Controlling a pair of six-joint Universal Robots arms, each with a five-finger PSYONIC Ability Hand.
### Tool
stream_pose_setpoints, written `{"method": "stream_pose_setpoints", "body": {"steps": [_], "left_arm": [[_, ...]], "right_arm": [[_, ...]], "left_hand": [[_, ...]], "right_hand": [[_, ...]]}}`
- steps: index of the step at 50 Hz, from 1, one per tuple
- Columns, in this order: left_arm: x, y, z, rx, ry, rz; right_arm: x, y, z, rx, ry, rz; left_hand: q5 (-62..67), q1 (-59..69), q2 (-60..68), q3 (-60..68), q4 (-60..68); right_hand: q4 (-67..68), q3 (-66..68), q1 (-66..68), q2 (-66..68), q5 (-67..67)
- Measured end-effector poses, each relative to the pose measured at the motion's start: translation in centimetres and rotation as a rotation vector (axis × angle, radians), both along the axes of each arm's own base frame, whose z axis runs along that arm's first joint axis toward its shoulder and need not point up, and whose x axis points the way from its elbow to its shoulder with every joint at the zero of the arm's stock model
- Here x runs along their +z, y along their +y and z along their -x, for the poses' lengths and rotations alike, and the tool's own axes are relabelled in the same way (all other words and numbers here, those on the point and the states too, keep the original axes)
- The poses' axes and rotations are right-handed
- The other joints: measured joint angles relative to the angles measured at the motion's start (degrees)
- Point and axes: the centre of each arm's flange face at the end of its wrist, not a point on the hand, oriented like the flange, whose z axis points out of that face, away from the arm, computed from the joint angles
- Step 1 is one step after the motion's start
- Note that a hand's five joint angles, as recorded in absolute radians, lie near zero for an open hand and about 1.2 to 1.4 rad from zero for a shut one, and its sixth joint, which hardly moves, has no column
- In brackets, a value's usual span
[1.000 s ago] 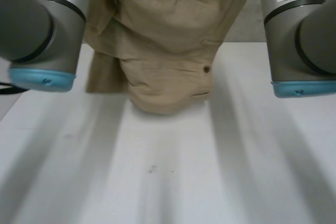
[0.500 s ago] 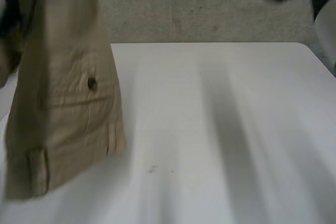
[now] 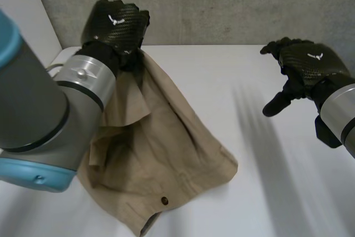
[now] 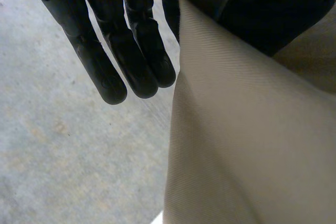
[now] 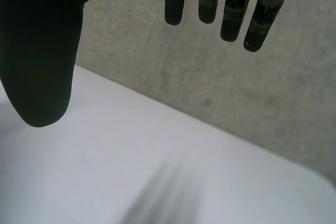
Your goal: Fold the shorts.
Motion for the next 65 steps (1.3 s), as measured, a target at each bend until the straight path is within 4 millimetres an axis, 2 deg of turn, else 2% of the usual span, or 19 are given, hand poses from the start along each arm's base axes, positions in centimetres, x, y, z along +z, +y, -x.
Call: {"method": "stream_pose_setpoints", "body": {"steps": [3, 4, 8, 23, 29, 38, 39, 41, 42, 43, 44, 46, 49, 52, 54, 55, 57, 59, 65], "left_arm": [[-0.8, -0.4, 0.4, 0.010, -0.010, -0.017], [-1.1, -0.6, 0.6, 0.015, -0.013, -0.023], [-1.9, -1.2, 1.2, 0.035, -0.021, -0.037], [-2.2, -1.5, 1.4, 0.045, -0.021, -0.040], [-2.1, -1.4, 1.3, 0.045, -0.021, -0.040], [-2.0, -1.3, 1.3, 0.045, -0.021, -0.040], [-2.0, -1.3, 1.3, 0.045, -0.020, -0.039], [-1.9, -1.3, 1.2, 0.045, -0.020, -0.039], [-1.9, -1.2, 1.2, 0.045, -0.019, -0.038], [-1.8, -1.1, 1.2, 0.044, -0.018, -0.037], [-1.8, -1.1, 1.2, 0.044, -0.018, -0.037], [-1.3, -0.8, 0.9, 0.044, -0.012, -0.031], [-0.9, -0.3, 0.5, 0.043, -0.010, -0.029], [-0.3, 0.6, -0.1, 0.041, -0.013, -0.033], [-0.2, 0.7, -0.2, 0.041, -0.014, -0.033], [0.9, 1.9, -1.1, 0.039, -0.019, -0.038], [1.4, 2.4, -1.6, 0.038, -0.021, -0.040], [3.2, 4.0, -2.8, 0.034, -0.021, -0.039], [7.2, 7.4, -5.3, 0.023, -0.004, -0.013]], "right_arm": [[-0.1, 0.0, 0.0, -0.001, -0.007, -0.009], [-1.2, -0.1, 0.2, -0.009, -0.069, -0.099], [-2.9, 0.3, 0.2, -0.014, -0.140, -0.221], [-8.2, 0.8, -1.7, -0.005, -0.246, -0.470], [-9.0, 1.3, -2.9, 0.031, -0.239, -0.492], [-8.9, 1.4, -4.1, 0.066, -0.272, -0.474], [-9.3, 1.3, -5.1, 0.092, -0.275, -0.474], [-9.4, 1.3, -5.4, 0.098, -0.273, -0.475], [-9.6, 1.3, -5.8, 0.106, -0.271, -0.474], [-9.7, 1.3, -6.1, 0.113, -0.268, -0.470], [-9.7, 1.3, -6.1, 0.113, -0.268, -0.470], [-9.6, 1.0, -6.9, 0.129, -0.258, -0.440], [-8.7, 0.8, -7.1, 0.146, -0.233, -0.384], [-6.0, 0.9, -6.9, 0.187, -0.144, -0.236], [-5.4, 1.0, -6.8, 0.195, -0.120, -0.202], [-2.8, 1.5, -6.3, 0.220, -0.004, -0.051], [-1.3, 1.9, -5.8, 0.224, 0.072, 0.042], [1.5, 2.9, -4.8, 0.203, 0.205, 0.206], [7.0, 4.8, -2.6, 0.085, 0.323, 0.423]], "left_hand": [[0.0, 0.0, 0.0, 0.0, 0.0], [0.0, 0.0, 0.0, 0.0, 0.0], [0.0, 0.0, 0.0, 0.0, 0.0], [0.0, 0.0, 0.0, 0.0, 0.0], [0.0, 0.0, 0.0, 0.0, 0.0], [0.0, 0.0, 0.0, 0.0, 0.0], [0.0, 0.0, 0.0, 0.0, 0.0], [0.0, 0.0, 0.0, 0.0, 0.0], [0.0, 0.0, 0.0, 0.0, 0.0], [0.0, 0.0, 0.0, 0.0, 0.0], [0.0, 0.0, 0.0, 0.0, 0.0], [0.0, 0.0, 0.0, 0.0, 0.0], [0.0, 0.0, 0.0, 0.0, 0.0], [0.0, 0.0, 0.0, 0.0, 0.0], [0.0, 0.0, 0.0, 0.0, 0.0], [0.0, 0.0, 0.0, 0.0, 0.0], [0.0, 0.0, 0.0, 0.0, 0.0], [0.0, 0.0, 0.0, 0.0, 0.0], [0.0, 0.0, 0.0, 0.0, 0.0]], "right_hand": [[0.0, 0.0, 0.0, 0.0, 0.0], [0.0, 0.0, 0.0, 0.0, 0.0], [0.0, 0.0, 0.0, 0.0, 0.0], [0.0, 0.0, 0.0, 0.0, 0.0], [0.0, 0.0, 0.0, 0.0, 0.0], [0.0, 0.0, 0.0, 0.0, 0.0], [13.0, 14.0, 11.8, 14.9, 12.4], [13.0, 14.0, 11.8, 14.9, 12.4], [32.1, 33.3, 28.1, 34.6, 30.7], [39.2, 41.4, 33.9, 41.8, 37.4], [39.2, 41.4, 33.9, 41.8, 37.4], [53.7, 54.0, 43.9, 54.8, 51.7], [54.2, 54.4, 44.1, 54.9, 52.3], [54.2, 54.4, 44.1, 54.9, 52.3], [54.3, 54.4, 44.1, 54.9, 52.3], [54.4, 54.9, 44.1, 54.9, 52.3], [54.4, 55.0, 44.1, 54.9, 52.3], [54.4, 55.0, 44.1, 54.9, 52.3], [54.5, 55.0, 44.1, 54.9, 52.3]]}}
